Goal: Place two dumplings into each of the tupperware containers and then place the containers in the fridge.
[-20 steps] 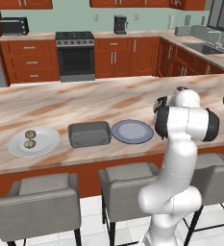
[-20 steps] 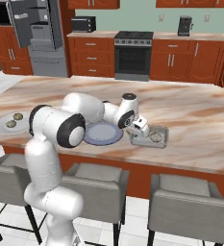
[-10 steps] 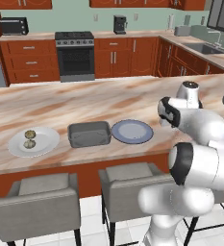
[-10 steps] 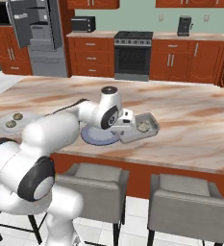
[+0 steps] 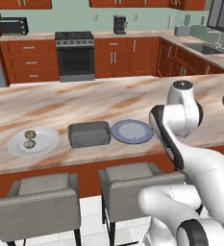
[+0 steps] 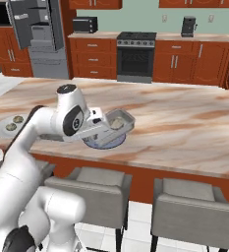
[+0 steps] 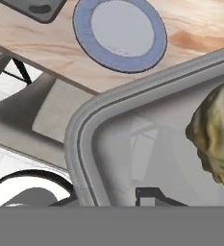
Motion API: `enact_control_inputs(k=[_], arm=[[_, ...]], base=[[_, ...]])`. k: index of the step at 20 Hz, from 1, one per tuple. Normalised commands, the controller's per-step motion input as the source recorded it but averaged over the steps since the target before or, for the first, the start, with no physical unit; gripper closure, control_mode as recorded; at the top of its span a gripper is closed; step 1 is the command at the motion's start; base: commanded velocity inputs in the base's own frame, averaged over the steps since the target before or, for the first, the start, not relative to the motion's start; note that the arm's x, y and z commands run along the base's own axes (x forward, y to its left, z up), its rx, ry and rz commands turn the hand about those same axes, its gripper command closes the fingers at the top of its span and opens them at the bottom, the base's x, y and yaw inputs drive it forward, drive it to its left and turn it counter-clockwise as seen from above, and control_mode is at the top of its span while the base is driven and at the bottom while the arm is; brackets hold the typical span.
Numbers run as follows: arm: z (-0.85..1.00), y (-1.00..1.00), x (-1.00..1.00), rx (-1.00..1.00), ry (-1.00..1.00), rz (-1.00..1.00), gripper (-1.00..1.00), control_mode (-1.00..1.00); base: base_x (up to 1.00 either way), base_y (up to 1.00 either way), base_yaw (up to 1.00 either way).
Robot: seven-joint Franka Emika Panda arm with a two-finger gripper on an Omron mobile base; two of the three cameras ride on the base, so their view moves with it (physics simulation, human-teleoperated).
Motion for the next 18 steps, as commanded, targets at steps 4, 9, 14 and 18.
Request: enact_control_inputs(k=[4,9,14,18], arm=[[0.14,0.55,-1.0,0.0,-0.07,0.16,1.0,-1.0],[0.04,0.24,-0.9,0.06,-0.25,0.05,1.0,-1.0],[0.0,0.08,-0.54,0.04,-0.21,0.16,1.0,-1.0],[0.0,0.24,-0.1,-0.02,-0.04,0.18,1.0,-1.0]], base=[[0.0,0.0,0.0],[0.0,0.0,0.0],[0.0,0.0,0.0],[0.0,0.0,0.0]])
